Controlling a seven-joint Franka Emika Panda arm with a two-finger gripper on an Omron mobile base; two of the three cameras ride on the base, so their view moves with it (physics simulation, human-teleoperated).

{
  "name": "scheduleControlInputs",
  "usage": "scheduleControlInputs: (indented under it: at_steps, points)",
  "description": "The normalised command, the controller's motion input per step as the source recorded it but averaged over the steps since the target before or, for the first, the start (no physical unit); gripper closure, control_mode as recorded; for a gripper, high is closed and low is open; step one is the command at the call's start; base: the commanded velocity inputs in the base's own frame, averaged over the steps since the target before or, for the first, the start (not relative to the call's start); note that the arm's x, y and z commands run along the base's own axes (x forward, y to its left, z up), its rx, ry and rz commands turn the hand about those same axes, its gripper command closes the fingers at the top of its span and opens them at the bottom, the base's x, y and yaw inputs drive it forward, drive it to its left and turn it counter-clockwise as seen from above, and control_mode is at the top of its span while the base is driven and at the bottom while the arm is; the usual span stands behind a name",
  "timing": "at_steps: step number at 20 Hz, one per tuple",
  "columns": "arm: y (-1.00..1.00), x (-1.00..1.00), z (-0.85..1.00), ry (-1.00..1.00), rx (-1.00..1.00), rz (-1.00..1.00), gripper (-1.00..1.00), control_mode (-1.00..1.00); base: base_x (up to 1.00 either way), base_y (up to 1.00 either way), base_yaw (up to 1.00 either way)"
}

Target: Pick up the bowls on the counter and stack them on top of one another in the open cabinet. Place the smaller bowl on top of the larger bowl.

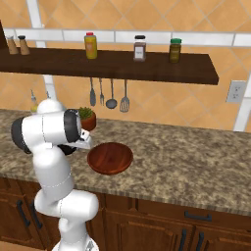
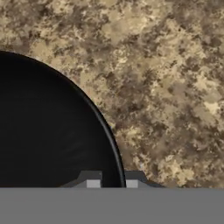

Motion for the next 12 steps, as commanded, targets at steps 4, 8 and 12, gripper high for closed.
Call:
scheduleControlInputs:
  at_steps: [4,8,12]
  points:
    - [0.00,-0.16,0.25,0.00,0.01,0.00,1.00,-1.00,0.00,0.00,0.00]
    - [-0.20,-0.41,0.58,-0.05,0.08,0.00,1.00,-1.00,0.00,0.00,0.00]
    - [-0.42,-0.33,0.45,0.00,0.09,0.00,1.00,-1.00,0.00,0.00,0.00]
